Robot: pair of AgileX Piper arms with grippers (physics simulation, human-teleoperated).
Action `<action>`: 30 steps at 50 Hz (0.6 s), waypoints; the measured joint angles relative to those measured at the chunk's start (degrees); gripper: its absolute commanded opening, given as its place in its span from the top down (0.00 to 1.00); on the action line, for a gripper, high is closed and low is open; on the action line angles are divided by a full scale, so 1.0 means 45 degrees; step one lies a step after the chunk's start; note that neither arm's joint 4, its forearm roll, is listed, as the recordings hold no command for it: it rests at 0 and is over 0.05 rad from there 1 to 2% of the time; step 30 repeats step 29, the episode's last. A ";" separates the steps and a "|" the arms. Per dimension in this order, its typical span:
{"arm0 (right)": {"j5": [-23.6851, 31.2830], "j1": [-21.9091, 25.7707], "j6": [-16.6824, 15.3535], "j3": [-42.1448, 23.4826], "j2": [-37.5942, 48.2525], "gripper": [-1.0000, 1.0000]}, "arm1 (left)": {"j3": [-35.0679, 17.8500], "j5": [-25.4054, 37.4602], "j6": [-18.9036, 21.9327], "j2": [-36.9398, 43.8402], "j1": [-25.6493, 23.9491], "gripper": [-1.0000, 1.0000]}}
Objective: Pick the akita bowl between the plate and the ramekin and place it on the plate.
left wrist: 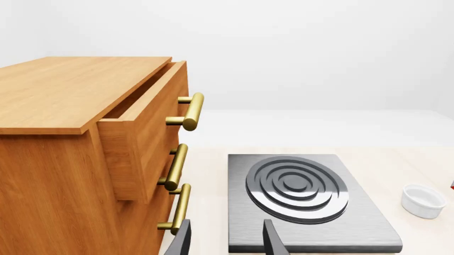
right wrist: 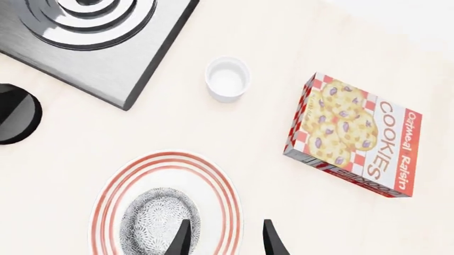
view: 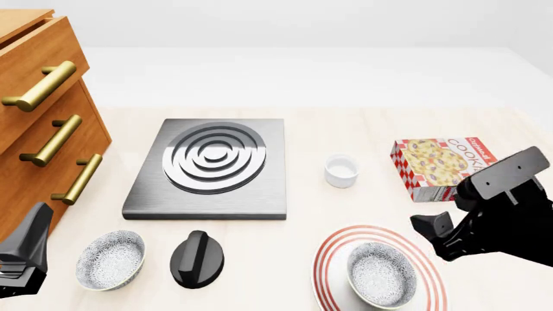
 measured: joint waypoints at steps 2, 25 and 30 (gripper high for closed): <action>0.0413 -0.0048 -0.0004 -0.0292 -0.0344 0.00 | 0.0000 0.0000 0.0000 0.0000 0.0000 0.00; 0.3020 0.0916 -0.0185 -0.2733 -0.3215 0.00 | 0.0000 0.0000 0.0000 0.0000 0.0000 0.00; 0.2880 0.1289 -0.0287 -0.2704 -0.3328 0.00 | 0.0000 0.0000 0.0000 0.0000 0.0000 0.00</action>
